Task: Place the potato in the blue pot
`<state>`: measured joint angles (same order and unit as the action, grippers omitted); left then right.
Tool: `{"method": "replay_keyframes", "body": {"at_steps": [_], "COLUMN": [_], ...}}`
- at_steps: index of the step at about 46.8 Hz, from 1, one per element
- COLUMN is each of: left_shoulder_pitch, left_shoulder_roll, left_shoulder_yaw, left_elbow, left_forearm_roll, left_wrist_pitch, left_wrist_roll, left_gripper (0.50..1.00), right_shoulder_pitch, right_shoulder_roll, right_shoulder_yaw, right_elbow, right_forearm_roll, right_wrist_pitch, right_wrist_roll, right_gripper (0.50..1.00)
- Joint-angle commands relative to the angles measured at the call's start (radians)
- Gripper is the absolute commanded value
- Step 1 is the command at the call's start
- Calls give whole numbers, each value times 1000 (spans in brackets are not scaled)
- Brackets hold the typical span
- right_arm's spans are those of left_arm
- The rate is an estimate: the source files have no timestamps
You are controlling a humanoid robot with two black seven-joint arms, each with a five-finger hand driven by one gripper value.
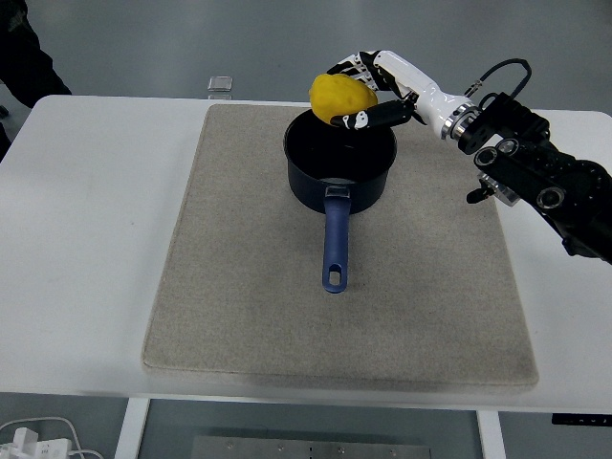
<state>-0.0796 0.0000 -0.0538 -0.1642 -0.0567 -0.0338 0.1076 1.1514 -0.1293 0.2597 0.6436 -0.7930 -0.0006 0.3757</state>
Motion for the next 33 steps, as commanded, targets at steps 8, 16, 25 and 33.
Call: {"method": "replay_keyframes", "body": {"at_steps": [8,16,25,33], "left_shoulder_pitch": [0,0,0,0], "left_shoulder_roll": [0,0,0,0], "left_shoulder_yaw": [-1,-1,-1,-1], "left_elbow": [2,-1,-1,-1], "left_forearm_roll": [0,0,0,0], "left_wrist_pitch": [0,0,0,0], "left_wrist_roll": [0,0,0,0], "left_gripper": [999,999,999,999], "right_shoulder_pitch": [-36,-62,-71,-78], "right_shoulder_roll": [22,43,60,60], "right_shoulder_yaw": [1,9,7,9], "right_elbow": [-21,-25,-25,-25], "right_forearm_roll": [-5,-5,-3,-2], "right_wrist_pitch": [-12,-38,-58,-58], "right_wrist_roll": [2,2,2,2], "right_gripper": [500,500,500,584]}}
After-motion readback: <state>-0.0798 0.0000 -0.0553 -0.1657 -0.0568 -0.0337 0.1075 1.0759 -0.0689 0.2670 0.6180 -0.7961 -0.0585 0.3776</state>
